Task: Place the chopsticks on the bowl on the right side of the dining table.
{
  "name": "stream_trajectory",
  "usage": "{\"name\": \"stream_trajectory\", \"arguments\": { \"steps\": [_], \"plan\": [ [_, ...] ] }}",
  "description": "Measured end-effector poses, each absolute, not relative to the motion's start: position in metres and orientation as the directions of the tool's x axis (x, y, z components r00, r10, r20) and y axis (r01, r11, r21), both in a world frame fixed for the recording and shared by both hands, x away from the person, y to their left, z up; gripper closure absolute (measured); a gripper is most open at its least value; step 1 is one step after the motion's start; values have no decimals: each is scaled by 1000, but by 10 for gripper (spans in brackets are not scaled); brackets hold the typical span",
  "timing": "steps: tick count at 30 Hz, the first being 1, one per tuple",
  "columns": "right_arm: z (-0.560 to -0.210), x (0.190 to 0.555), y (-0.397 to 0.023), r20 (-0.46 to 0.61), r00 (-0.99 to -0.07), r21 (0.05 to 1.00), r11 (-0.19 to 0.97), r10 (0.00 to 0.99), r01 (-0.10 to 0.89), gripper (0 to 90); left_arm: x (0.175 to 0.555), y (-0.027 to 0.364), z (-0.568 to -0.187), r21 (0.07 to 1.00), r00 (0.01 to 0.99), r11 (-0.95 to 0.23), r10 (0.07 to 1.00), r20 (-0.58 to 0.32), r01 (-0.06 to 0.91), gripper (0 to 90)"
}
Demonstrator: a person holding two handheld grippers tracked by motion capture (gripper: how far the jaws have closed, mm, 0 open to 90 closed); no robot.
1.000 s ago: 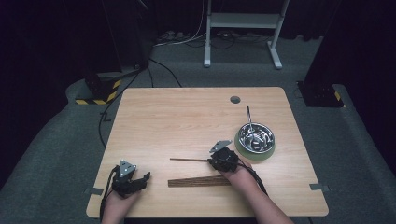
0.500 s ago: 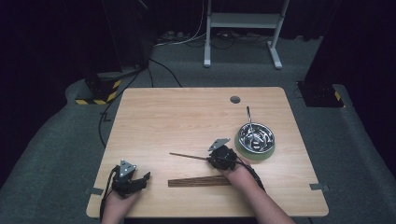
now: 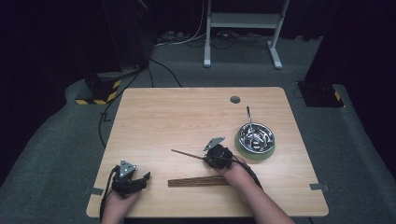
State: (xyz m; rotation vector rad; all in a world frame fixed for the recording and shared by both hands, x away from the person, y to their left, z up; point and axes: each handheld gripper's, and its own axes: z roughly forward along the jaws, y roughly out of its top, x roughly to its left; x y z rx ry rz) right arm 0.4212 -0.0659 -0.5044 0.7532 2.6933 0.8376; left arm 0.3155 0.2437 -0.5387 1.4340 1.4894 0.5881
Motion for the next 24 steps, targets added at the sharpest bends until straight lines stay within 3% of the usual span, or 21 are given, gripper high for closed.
{"name": "stream_trajectory", "arguments": {
  "steps": [4,9,14,18,24],
  "plan": [
    [-503,421,-72,-48,-850,567,715,525,410,721,316,244,-539,852,142,195,944,-298,486,310],
    [-503,420,-77,-46,-851,575,710,523,406,689,316,244,-539,852,142,196,944,-298,486,310],
    [-504,418,-77,-50,-852,584,707,521,398,696,315,244,-539,853,146,189,945,-293,487,310],
    [-504,418,-78,-87,-849,581,719,521,382,766,315,244,-539,853,147,188,945,-292,487,309],
    [-505,420,-83,-44,-857,594,703,514,391,792,315,244,-539,853,146,190,945,-294,486,309]
  ]
}}
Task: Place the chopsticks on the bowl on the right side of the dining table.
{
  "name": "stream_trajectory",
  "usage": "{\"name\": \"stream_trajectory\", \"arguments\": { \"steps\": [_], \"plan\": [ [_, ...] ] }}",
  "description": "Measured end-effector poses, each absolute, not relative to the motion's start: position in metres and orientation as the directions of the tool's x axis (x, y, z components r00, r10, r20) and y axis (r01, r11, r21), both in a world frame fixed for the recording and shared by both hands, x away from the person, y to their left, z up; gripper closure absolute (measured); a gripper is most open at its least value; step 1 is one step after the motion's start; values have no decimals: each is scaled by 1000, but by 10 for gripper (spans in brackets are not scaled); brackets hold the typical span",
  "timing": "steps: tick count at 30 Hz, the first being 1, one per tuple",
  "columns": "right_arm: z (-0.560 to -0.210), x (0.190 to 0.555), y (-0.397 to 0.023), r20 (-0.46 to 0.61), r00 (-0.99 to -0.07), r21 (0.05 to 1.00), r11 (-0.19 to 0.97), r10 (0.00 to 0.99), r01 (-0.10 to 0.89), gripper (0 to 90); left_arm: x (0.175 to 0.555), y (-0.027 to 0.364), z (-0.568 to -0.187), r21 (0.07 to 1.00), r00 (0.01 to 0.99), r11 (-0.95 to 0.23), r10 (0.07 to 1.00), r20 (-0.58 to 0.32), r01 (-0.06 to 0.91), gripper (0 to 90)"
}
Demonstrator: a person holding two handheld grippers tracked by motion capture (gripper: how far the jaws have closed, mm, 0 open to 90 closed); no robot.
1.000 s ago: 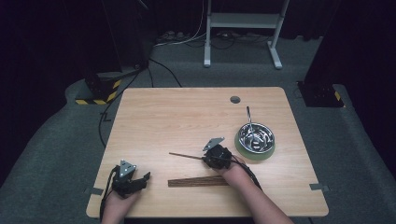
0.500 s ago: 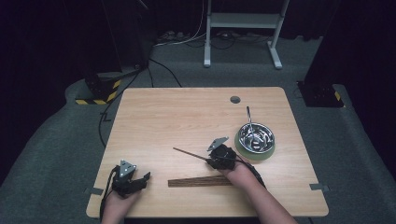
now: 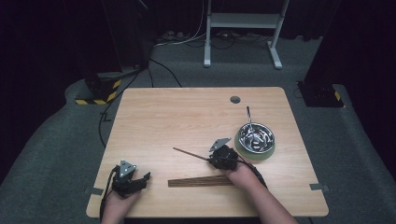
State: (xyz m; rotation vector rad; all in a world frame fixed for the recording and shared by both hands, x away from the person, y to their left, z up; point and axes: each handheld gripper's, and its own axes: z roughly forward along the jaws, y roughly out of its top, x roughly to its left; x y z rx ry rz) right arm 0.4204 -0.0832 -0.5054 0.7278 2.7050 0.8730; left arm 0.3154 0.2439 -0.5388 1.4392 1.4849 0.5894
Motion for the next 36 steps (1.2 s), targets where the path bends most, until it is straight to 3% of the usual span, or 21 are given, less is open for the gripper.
{"name": "stream_trajectory", "arguments": {
  "steps": [20,26,36],
  "plan": [
    [-507,420,-82,-45,-869,611,702,493,367,830,315,244,-539,852,148,186,945,-291,489,311],
    [-506,424,-79,-24,-875,603,705,483,373,785,315,244,-538,851,147,180,947,-286,493,311],
    [-508,423,-76,-41,-879,612,707,476,354,837,315,244,-538,851,148,181,947,-286,493,311]
  ]
}}
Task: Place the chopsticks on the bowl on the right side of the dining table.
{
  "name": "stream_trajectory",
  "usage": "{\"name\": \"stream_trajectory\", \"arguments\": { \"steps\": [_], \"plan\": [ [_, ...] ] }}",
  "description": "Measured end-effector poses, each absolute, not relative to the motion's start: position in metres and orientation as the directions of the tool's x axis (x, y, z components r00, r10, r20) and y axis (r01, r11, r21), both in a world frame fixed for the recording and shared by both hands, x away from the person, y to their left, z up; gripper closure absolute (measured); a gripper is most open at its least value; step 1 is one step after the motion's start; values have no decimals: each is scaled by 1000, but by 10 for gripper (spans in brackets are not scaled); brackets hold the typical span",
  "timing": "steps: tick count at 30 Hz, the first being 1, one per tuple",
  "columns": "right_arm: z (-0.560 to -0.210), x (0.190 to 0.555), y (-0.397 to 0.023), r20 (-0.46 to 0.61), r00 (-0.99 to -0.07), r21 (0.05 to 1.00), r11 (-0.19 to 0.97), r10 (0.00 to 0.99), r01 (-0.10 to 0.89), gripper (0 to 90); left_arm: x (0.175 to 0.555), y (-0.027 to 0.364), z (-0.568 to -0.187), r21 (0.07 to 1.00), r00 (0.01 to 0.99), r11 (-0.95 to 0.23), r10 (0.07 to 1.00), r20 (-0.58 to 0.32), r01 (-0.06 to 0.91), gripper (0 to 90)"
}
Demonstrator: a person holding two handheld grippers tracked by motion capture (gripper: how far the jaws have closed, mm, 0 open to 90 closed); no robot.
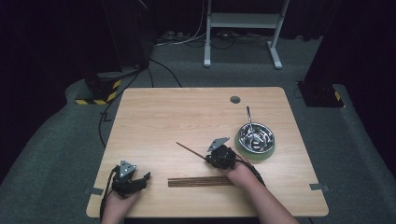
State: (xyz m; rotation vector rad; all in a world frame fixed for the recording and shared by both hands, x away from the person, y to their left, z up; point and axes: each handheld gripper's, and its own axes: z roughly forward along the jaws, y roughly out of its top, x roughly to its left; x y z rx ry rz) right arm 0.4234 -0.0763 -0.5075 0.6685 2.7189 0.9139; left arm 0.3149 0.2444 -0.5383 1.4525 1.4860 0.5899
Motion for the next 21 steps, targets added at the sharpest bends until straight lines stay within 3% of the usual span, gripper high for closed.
{"name": "stream_trajectory", "arguments": {
  "steps": [21],
  "plan": [
    [-466,402,-91,-153,-883,645,722,443,250,840,315,244,-538,851,148,177,948,-283,494,311]
  ]
}}
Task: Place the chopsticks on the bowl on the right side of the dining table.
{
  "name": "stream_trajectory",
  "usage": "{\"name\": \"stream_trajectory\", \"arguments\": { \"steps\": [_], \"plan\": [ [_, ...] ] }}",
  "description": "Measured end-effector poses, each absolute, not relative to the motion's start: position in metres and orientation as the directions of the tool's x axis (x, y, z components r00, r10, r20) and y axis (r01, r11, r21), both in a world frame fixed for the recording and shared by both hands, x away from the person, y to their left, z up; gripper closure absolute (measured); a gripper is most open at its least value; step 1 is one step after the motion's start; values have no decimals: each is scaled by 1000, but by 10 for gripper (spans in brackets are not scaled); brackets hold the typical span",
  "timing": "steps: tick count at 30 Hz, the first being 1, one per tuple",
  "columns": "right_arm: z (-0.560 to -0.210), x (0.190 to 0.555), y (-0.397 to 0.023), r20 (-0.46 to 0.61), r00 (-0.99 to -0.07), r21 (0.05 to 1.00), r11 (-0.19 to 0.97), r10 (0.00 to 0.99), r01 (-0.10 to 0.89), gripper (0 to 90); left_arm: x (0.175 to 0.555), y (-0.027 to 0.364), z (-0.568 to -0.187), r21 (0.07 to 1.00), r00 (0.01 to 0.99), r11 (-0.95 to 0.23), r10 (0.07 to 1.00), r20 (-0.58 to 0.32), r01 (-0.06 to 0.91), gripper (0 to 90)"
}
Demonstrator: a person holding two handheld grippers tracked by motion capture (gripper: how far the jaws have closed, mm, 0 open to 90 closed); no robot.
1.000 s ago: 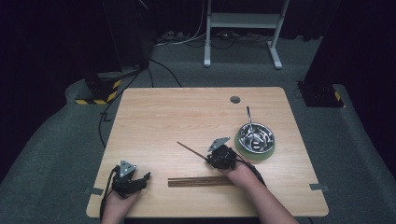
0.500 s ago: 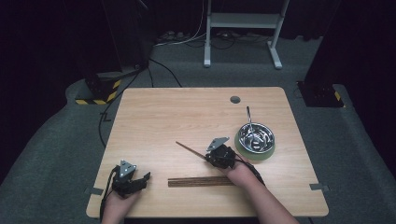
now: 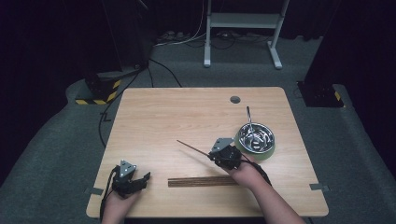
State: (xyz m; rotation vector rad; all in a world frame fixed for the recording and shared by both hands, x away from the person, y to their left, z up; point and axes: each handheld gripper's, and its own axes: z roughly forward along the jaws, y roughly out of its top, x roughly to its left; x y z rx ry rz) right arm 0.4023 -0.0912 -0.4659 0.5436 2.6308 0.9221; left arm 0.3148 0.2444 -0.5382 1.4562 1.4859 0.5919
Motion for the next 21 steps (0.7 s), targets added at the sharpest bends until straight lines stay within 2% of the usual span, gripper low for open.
{"name": "stream_trajectory", "arguments": {
  "steps": [21],
  "plan": [
    [-444,405,-167,-162,-805,666,665,571,338,839,315,244,-538,851,145,184,946,-289,492,311]
  ]
}}
